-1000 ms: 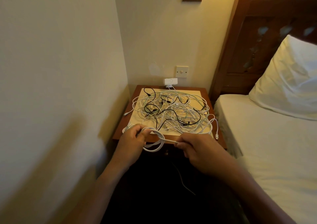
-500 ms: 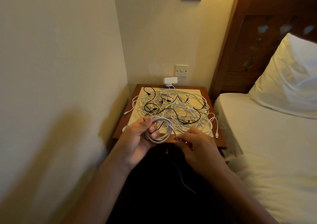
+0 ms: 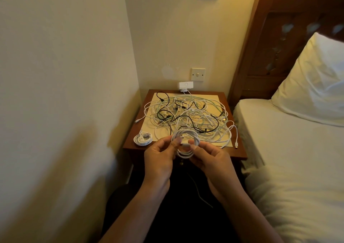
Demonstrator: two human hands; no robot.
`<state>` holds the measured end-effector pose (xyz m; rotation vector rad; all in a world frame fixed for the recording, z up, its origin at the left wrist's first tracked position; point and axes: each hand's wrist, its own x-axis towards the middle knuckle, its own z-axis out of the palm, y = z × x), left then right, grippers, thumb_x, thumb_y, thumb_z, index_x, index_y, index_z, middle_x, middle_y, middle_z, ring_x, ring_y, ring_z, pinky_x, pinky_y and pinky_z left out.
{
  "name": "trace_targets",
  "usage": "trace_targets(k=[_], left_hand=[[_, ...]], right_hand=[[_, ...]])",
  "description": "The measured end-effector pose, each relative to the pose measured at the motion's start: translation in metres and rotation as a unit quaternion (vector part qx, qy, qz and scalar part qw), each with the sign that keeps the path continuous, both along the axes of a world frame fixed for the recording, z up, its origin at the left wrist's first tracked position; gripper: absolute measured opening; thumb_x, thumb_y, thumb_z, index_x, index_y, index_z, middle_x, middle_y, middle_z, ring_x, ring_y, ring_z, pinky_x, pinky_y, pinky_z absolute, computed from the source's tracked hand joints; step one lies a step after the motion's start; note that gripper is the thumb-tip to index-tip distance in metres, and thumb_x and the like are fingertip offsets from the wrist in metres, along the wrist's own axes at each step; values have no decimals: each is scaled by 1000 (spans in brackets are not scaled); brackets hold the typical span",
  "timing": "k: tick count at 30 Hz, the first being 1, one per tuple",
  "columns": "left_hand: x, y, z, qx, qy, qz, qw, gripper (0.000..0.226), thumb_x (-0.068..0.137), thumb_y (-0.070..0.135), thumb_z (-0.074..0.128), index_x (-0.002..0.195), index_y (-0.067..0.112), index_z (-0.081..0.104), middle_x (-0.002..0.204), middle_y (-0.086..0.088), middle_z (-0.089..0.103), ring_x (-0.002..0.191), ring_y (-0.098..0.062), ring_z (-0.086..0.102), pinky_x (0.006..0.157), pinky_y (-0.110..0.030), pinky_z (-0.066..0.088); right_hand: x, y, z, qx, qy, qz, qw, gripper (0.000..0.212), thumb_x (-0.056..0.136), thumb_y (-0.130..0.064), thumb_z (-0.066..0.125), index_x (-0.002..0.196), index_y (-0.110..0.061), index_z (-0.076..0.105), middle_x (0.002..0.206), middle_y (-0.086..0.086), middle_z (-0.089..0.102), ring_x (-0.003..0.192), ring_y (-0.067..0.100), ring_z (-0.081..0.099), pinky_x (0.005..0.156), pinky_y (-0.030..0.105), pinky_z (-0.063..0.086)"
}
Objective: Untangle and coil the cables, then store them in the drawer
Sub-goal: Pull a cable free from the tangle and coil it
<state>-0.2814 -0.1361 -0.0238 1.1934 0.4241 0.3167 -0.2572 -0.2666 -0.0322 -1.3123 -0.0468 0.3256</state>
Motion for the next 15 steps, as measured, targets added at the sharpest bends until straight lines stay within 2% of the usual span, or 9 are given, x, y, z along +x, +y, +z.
trace_targets(k=[2,5,8,11,15], left_hand=[[-1,2,-3,-4,18,-33,999,15,87,15,76,100,9,78,93,-10,79,81,-15,74,70,-24,59],[1,11,-6,12,38,-49,998,22,84,19,79,101,6,77,94,-12,79,81,-17,72,67,-25,56],[3,17,-8,40,61,-66,995,25,85,24,80,101,5,76,93,-13,78,80,-17,71,65,-25,54],[3,19,-9,53,74,-77,993,22,90,22,76,100,3,74,89,-13,78,74,-15,70,61,-24,55],[4,26,-9,94,63,-79,990,12,92,12,72,102,4,73,85,-13,76,72,-19,70,63,-32,58]], right_hand=[[5,-3,-1,32,18,9,999,21,98,-14,62,118,-9,70,108,12,78,107,26,74,100,45,54],[14,-10,-3,69,41,79,994,27,94,-18,62,116,-4,68,112,16,76,108,26,72,97,38,56],[19,-17,-8,70,64,144,985,24,94,-22,61,110,-8,73,117,16,73,108,23,69,92,33,56],[24,-20,-9,66,86,188,976,27,96,-22,61,114,-6,71,120,18,71,110,25,68,90,36,56],[27,-23,-5,55,95,247,963,22,100,-22,57,110,-6,68,116,16,68,111,25,65,93,40,56]])
